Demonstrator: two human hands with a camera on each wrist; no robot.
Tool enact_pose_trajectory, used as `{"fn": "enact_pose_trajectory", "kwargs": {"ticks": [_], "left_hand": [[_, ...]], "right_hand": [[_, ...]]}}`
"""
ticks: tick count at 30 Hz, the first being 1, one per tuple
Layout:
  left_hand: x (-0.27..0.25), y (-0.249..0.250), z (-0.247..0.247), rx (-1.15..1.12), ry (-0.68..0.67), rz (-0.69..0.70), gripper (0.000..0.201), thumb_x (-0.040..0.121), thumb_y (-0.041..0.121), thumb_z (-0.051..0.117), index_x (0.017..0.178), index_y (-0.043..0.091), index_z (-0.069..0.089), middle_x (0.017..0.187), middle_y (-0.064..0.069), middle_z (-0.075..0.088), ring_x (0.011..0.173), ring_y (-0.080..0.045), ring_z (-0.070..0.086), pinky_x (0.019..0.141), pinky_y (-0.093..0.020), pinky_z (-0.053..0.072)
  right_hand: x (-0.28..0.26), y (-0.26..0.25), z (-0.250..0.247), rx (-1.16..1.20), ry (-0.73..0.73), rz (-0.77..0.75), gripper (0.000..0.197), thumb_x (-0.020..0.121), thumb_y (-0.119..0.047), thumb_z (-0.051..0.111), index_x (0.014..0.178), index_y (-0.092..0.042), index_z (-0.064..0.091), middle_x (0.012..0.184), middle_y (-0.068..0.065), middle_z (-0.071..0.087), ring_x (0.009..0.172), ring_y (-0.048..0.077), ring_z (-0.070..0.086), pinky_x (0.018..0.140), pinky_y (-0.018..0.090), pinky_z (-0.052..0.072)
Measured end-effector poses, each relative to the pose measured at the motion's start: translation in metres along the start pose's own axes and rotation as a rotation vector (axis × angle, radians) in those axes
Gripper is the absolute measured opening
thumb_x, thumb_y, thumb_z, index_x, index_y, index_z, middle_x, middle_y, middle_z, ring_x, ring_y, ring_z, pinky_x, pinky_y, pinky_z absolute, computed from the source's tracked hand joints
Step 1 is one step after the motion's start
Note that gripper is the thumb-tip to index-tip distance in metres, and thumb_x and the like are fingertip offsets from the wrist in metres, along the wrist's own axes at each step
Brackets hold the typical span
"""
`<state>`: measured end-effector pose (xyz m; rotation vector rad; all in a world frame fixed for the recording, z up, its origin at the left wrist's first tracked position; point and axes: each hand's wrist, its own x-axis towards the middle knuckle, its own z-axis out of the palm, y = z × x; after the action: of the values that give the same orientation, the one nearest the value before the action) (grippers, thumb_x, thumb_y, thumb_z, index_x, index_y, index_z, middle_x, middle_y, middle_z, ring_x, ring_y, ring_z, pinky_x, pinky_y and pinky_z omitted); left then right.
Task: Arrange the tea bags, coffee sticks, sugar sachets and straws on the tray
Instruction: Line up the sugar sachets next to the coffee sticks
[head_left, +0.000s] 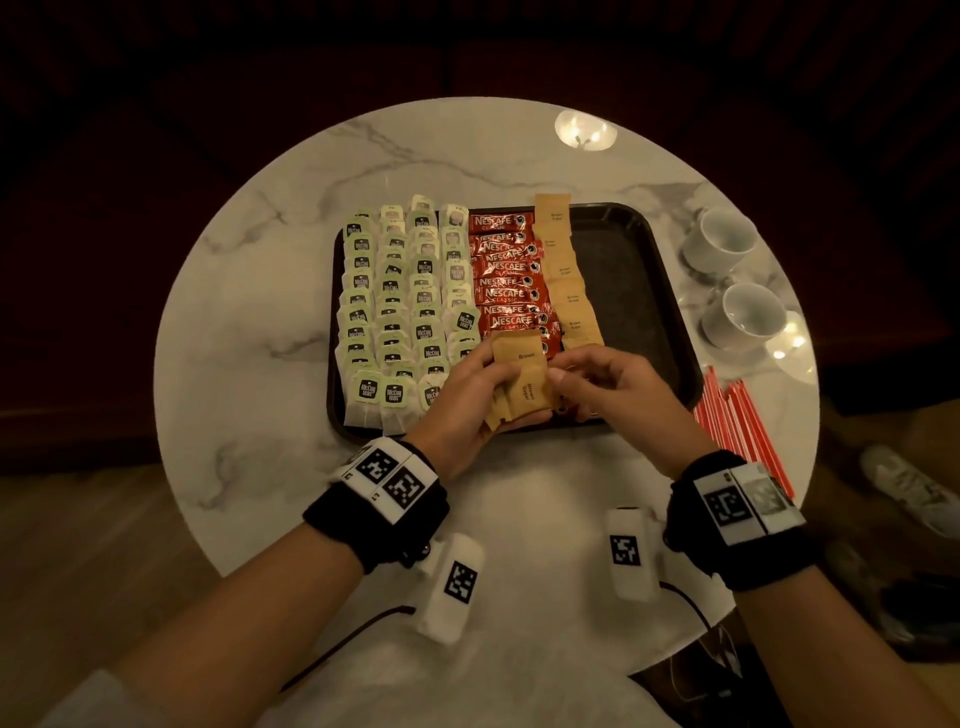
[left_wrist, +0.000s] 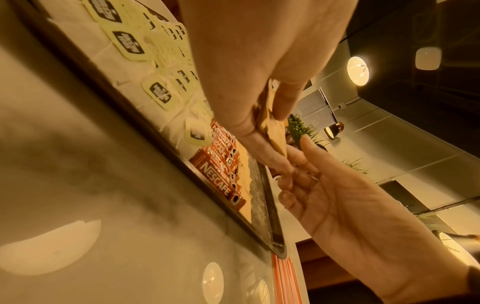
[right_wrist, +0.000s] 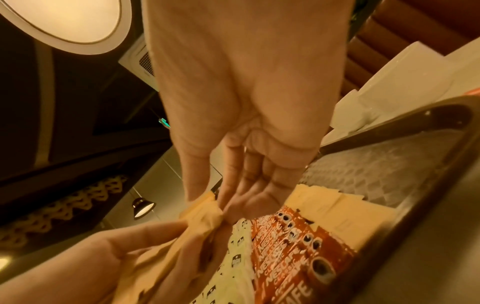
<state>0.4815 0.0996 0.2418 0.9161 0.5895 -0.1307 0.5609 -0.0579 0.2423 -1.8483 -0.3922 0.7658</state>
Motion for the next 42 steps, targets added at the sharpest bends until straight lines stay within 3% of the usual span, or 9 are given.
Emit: {"fn": "enact_pose_trajectory", "kwargs": {"ticks": [5,10,15,20,22,25,30,37,42], "left_hand": [[0.000,-0.001,0.001,0.005,-0.011,0.017,0.024,0.102,0.009,0.041,0.112,0.022,0.060,0.113,-0.007,0.068,0.098,-0.026,0.068,0.082,-0.045,0.057],[0.000,-0.001,0.004,0.014,-0.003,0.037,0.021,0.103,0.016,0.042,0.112,0.022,0.060,0.110,-0.005,0.069,0.097,-0.025,0.069,0.081,-0.045,0.058],[-0.002,0.001,0.003,0.125,0.009,0.041,0.017,0.100,0.014,0.048,0.111,0.021,0.060,0.122,-0.009,0.061,0.098,-0.028,0.068,0.071,-0.044,0.061],[-0.005,-0.002,0.005,0.309,-0.056,0.031,0.018,0.092,0.010,0.062,0.109,0.016,0.059,0.104,-0.009,0.064,0.070,-0.014,0.070,0.050,-0.031,0.058],[-0.006,-0.005,0.007,0.354,-0.081,0.031,0.020,0.091,0.009,0.063,0.108,0.019,0.061,0.101,-0.006,0.064,0.066,-0.010,0.070,0.050,-0.026,0.056],[-0.004,-0.008,0.009,0.287,-0.066,0.034,0.019,0.091,0.007,0.064,0.106,0.018,0.063,0.108,-0.008,0.065,0.079,-0.017,0.072,0.057,-0.035,0.061],[-0.003,-0.010,0.004,0.260,0.005,0.070,0.022,0.089,0.006,0.065,0.109,0.014,0.063,0.125,-0.016,0.054,0.100,-0.034,0.066,0.059,-0.040,0.061],[-0.004,-0.006,-0.010,0.217,0.084,0.036,0.017,0.091,0.006,0.062,0.105,0.016,0.064,0.129,-0.012,0.049,0.103,-0.030,0.063,0.061,-0.042,0.061],[-0.003,-0.007,-0.014,0.230,0.106,0.014,0.017,0.091,0.007,0.062,0.104,0.017,0.064,0.131,-0.014,0.048,0.108,-0.035,0.061,0.060,-0.040,0.061]], "right_hand": [[0.000,0.002,0.001,0.103,0.017,0.031,0.022,0.088,-0.020,0.070,0.108,-0.013,0.066,0.095,0.006,0.072,0.087,0.014,0.068,0.072,0.023,0.053],[-0.002,0.004,-0.001,0.148,0.020,0.006,0.015,0.090,-0.015,0.068,0.104,-0.013,0.069,0.090,-0.001,0.073,0.081,0.007,0.068,0.068,0.017,0.051],[0.000,0.005,-0.012,0.124,0.073,0.011,0.015,0.095,-0.020,0.061,0.106,-0.018,0.072,0.108,0.003,0.071,0.101,0.015,0.068,0.078,0.025,0.056],[0.000,0.000,-0.014,0.139,0.105,-0.045,0.015,0.094,-0.020,0.062,0.104,-0.021,0.073,0.108,0.007,0.070,0.098,0.020,0.069,0.076,0.033,0.059],[0.000,-0.002,-0.012,0.178,0.130,-0.049,0.018,0.091,-0.026,0.066,0.106,-0.019,0.072,0.108,0.009,0.070,0.101,0.023,0.069,0.079,0.039,0.059],[-0.003,0.001,-0.007,0.302,0.147,-0.001,0.034,0.081,-0.036,0.070,0.111,-0.020,0.069,0.110,0.009,0.070,0.104,0.027,0.069,0.086,0.044,0.058],[-0.013,0.014,-0.010,0.308,0.024,0.094,0.045,0.075,-0.020,0.076,0.117,-0.012,0.063,0.113,0.011,0.071,0.105,0.027,0.069,0.091,0.043,0.056],[0.001,0.032,-0.047,0.226,0.295,0.154,0.030,0.085,-0.010,0.072,0.114,-0.008,0.065,0.103,0.005,0.075,0.098,0.019,0.072,0.078,0.027,0.059],[0.014,0.039,-0.050,-0.006,0.238,0.240,0.019,0.093,-0.019,0.066,0.111,-0.014,0.067,0.103,0.003,0.073,0.098,0.017,0.069,0.081,0.028,0.052]]}}
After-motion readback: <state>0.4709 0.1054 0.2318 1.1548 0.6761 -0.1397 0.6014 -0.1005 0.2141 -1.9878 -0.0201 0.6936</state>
